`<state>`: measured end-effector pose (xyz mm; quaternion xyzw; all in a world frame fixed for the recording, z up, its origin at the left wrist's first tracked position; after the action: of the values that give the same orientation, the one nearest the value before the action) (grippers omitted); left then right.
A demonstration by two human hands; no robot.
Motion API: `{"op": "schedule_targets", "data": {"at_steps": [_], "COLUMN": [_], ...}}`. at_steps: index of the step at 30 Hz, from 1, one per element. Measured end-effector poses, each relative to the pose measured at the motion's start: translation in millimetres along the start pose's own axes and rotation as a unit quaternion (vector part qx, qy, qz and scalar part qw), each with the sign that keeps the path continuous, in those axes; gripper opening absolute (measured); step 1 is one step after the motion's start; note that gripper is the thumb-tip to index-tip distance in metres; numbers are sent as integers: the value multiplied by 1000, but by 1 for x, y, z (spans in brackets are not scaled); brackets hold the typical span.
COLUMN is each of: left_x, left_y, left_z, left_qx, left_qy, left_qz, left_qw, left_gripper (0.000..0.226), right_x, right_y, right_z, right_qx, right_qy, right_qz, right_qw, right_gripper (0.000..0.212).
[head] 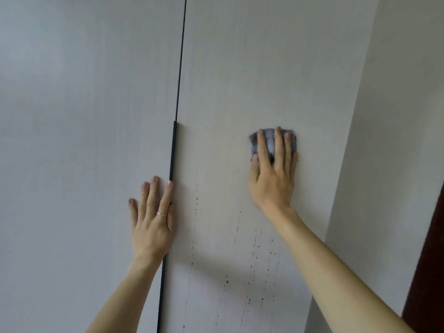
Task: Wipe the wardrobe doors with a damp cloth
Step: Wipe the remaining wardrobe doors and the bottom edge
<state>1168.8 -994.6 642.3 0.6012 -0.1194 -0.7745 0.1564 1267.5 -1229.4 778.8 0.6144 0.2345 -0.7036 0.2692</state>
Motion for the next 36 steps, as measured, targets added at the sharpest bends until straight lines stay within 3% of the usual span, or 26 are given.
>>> {"op": "schedule_targets", "data": {"at_steps": [3,6,11,14,17,22,26,32,34,36], "left_x": [1,6,5,2,0,0,3,3,6,17], "left_y": [-3,-5,-7,-6,-7,-14,-14,-14,-19,-30], "left_z": [3,2,2,3,2,-1,-1,1,0,-5], "left_qx": [1,-5,4,0,-9,-2,1,10,10,-7], "left_qy": [-3,-5,0,10,4,11,16,33,34,28], "left_qz": [-11,-15,-26,-47,-53,-59,-62,-80,-104,-137], "left_qw": [1000,1000,1000,999,999,998,998,996,994,990], "left_gripper": [54,56,57,58,58,58,57,56,57,59], "right_x": [64,32,-127,-152,-90,114,111,-40,-45,-14], "right_y": [-16,-14,-12,-19,-39,-90,-88,-106,-115,-122], "right_z": [-6,-2,11,4,-5,-32,-31,-25,-32,-37], "right_qx": [15,22,0,2,11,27,55,25,16,20], "right_qy": [-80,-85,2,40,81,-102,-157,-47,-33,-26], "right_qz": [99,131,-29,-64,-10,149,203,56,14,24], "right_qw": [992,988,1000,997,997,983,965,997,999,999], "right_gripper": [51,51,52,51,47,48,49,50,49,48]}}
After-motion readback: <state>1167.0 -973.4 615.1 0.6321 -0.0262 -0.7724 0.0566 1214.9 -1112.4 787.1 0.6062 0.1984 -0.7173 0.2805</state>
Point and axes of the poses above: each hand's wrist, its own x-axis away from the middle knuckle, its own z-axis out of the back of the hand, y = z × x, the point moved 5 cm from there along -x, towards the middle knuckle, and after that the axes turned 3 degrees about z, right-handed, at the moved point
